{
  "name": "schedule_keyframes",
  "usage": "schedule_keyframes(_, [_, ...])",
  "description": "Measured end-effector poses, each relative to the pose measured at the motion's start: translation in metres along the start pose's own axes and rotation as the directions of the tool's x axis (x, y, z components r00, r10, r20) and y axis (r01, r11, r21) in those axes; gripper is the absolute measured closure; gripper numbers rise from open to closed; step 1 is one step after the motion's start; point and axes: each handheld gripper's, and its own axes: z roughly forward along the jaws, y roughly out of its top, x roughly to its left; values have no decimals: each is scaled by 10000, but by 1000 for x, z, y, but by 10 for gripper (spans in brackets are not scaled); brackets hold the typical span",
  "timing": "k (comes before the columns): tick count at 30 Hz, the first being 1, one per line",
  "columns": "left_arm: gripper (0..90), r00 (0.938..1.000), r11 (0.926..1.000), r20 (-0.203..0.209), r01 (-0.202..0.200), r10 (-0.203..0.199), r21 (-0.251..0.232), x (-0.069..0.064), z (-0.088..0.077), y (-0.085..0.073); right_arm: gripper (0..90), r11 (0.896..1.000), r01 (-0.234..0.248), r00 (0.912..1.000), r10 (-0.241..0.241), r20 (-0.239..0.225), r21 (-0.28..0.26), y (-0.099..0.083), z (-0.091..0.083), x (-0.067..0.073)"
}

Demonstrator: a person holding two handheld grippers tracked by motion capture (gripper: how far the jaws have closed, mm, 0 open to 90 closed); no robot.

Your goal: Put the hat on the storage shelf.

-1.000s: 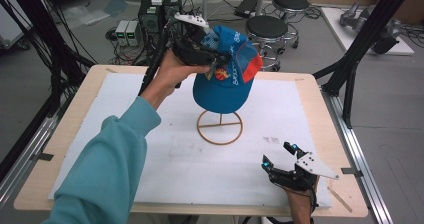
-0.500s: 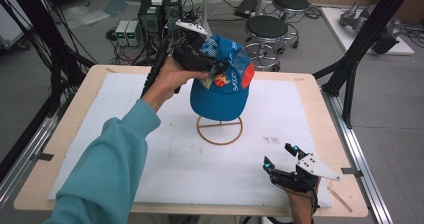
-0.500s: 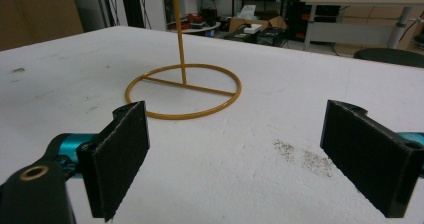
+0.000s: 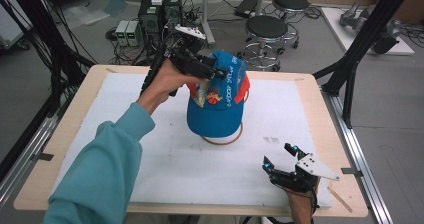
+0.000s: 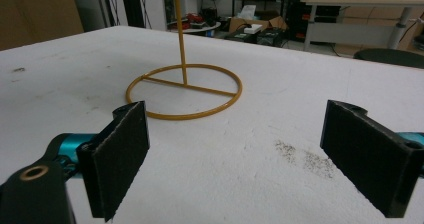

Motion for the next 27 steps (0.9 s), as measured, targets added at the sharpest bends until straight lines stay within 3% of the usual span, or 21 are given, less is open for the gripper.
schedule_keyframes(3, [225,9997,9997,10,-225,225,8,-4,0,0,112,10000,13,10000,-13,11,44,-1,0,0])
schedule_keyframes(8, [200,9989,9984,65,-472,471,306,-12,4,-5,112,10000,9,10000,-9,33,16,-3,1,-1])
schedule_keyframes(14, [192,9981,9980,36,-609,609,172,-18,-4,-4,112,10000,23,10000,-23,13,7,-2,1,-1])
schedule_keyframes(19, [199,9974,9976,231,-689,688,36,-21,-13,-3,112,10000,52,10000,-52,-13,7,-2,2,0])
schedule_keyframes(27, [201,9926,9946,633,-1028,1036,-150,-32,-11,-2,112,10000,64,10000,-64,-43,-61,0,2,2])
